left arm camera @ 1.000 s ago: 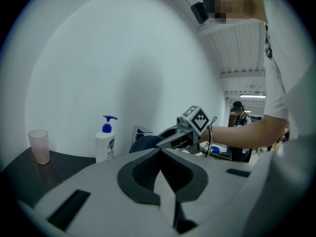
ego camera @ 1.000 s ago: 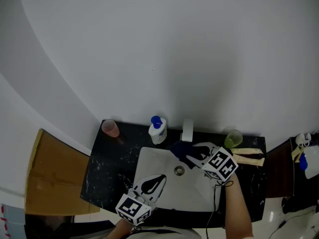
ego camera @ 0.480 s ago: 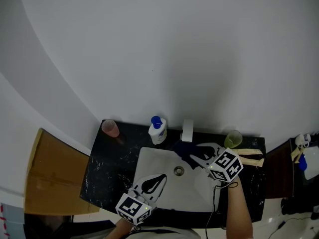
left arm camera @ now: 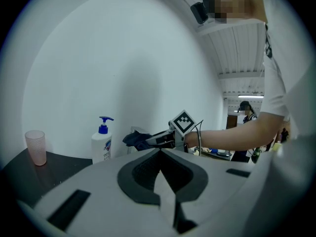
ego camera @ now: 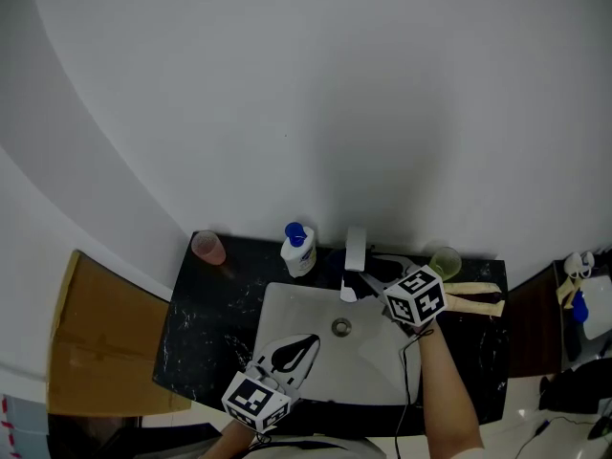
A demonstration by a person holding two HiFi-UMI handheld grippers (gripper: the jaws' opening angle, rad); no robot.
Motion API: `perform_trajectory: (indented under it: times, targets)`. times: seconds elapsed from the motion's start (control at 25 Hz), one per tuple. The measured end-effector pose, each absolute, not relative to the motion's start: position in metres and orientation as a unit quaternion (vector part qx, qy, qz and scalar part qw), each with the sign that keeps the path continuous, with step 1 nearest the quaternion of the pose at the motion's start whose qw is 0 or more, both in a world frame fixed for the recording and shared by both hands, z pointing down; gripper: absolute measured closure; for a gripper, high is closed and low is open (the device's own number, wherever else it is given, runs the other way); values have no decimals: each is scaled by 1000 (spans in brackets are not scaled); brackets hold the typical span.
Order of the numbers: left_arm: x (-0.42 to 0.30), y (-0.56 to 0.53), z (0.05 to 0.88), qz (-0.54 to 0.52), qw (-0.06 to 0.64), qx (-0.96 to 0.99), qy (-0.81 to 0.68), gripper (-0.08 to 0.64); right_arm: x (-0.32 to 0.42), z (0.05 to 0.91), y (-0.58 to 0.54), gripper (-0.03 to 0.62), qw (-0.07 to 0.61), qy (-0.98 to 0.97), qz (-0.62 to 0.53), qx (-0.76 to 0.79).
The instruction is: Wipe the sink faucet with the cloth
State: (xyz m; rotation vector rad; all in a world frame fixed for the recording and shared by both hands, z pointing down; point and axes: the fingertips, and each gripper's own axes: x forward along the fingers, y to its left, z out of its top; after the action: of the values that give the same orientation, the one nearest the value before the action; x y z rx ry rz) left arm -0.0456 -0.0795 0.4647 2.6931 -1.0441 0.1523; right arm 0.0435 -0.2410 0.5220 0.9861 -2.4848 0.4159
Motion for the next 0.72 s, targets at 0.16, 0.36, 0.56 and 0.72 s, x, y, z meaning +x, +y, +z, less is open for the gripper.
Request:
perform_trajectory:
  times: [0.16, 0.36, 0.56, 0.72]
  targets:
    - [-46, -78, 468, 50, 124, 925, -355, 558, 67, 532, -242, 465, 216, -876, 154, 404]
    - [-46, -76, 467, 51, 122, 925, -357, 558, 95, 536, -230, 465, 199, -861, 171, 436]
    - [-48, -75, 466, 51, 121, 925, -358, 558, 90, 517, -227, 465, 157, -873, 167, 431]
    - [-49, -72, 465, 51, 119, 924, -359, 558, 66, 514, -238, 465, 184, -886, 129, 405]
